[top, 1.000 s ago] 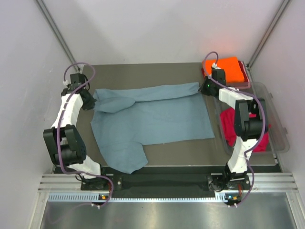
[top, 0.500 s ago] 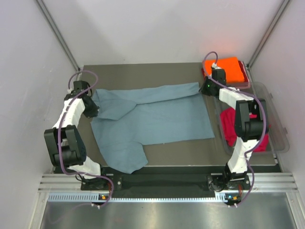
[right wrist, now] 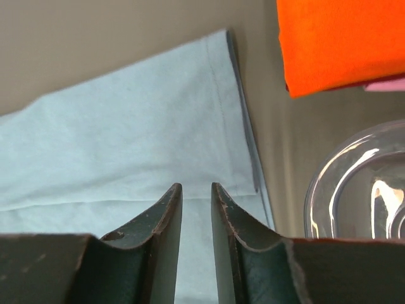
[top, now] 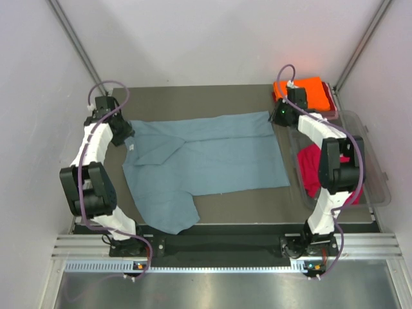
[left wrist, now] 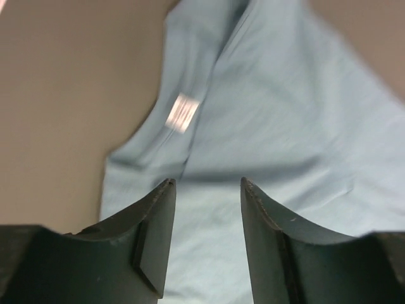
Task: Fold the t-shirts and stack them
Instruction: Fold the tshirt
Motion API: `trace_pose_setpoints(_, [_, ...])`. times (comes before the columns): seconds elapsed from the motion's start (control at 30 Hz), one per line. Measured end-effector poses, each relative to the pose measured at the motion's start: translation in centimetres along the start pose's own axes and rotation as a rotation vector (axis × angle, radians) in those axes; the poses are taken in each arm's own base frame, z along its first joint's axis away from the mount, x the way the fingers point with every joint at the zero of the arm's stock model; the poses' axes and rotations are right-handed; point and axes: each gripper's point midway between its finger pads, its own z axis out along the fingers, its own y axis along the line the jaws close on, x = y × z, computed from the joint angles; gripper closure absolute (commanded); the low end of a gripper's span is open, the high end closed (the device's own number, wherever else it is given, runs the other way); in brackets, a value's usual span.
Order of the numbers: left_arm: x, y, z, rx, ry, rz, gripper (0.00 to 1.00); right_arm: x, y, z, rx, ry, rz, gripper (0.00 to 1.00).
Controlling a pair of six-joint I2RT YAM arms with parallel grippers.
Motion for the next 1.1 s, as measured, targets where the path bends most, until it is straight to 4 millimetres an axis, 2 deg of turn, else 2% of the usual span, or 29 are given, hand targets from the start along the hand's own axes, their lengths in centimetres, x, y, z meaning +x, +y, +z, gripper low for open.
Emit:
trace_pose_setpoints(0.13, [-3.8, -2.5, 1.8, 0.057, -0.067, 0.006, 0.5, -1.8, 1.3, -1.4, -0.021, -0.034, 0.0, 0.73])
trace_pose_setpoints(0.23, [-5.4, -4.0, 4.8, 0.08, -0.06, 0.022, 0.51, -2.7, 2.4, -2.0, -0.048, -0.052, 0.0, 0.73])
trace_pose_setpoints(0.4, [-6.7, -5.5, 9.7, 0.101, -0.019, 0.043, 0.51, -2.0, 4.4, -2.2, -0.083, -0.042, -0.012, 0.73])
trace_pose_setpoints(0.6, [-6.7, -6.2, 14.0, 0.111, 0.024, 0.048, 0.52, -1.2, 7.5, -1.5, -0.129, -0.033, -0.032, 0.73])
trace_pose_setpoints(0.67, [-6.3, -6.1, 14.8, 0.111, 0.039, 0.049, 0.53, -1.4, 8.2, -0.4, -0.14, -0.036, -0.03, 0.74])
trace_pose_setpoints(0.73, [-5.8, -6.0, 15.4, 0.111, 0.056, 0.05, 0.59, -1.1, 8.4, 1.0, -0.14, -0.031, -0.028, 0.74])
trace_pose_setpoints(0.8, [-5.6, -6.0, 15.6, 0.115, 0.062, 0.052, 0.71, -0.4, 8.2, 2.4, -0.13, -0.014, -0.018, 0.74])
trace_pose_setpoints(0.83, [-5.5, -5.9, 15.7, 0.116, 0.064, 0.053, 0.84, 0.2, 7.9, 3.2, -0.121, -0.001, -0.013, 0.74])
trace_pose_setpoints(0.93, [-5.5, -5.9, 15.7, 0.116, 0.064, 0.059, 0.96, 1.6, 7.1, 4.8, -0.096, 0.035, -0.001, 0.74])
trace_pose_setpoints(1.1, [-5.3, -5.4, 15.6, 0.091, 0.072, 0.052, 0.97, 2.6, 6.5, 6.2, -0.067, 0.065, 0.0, 0.75])
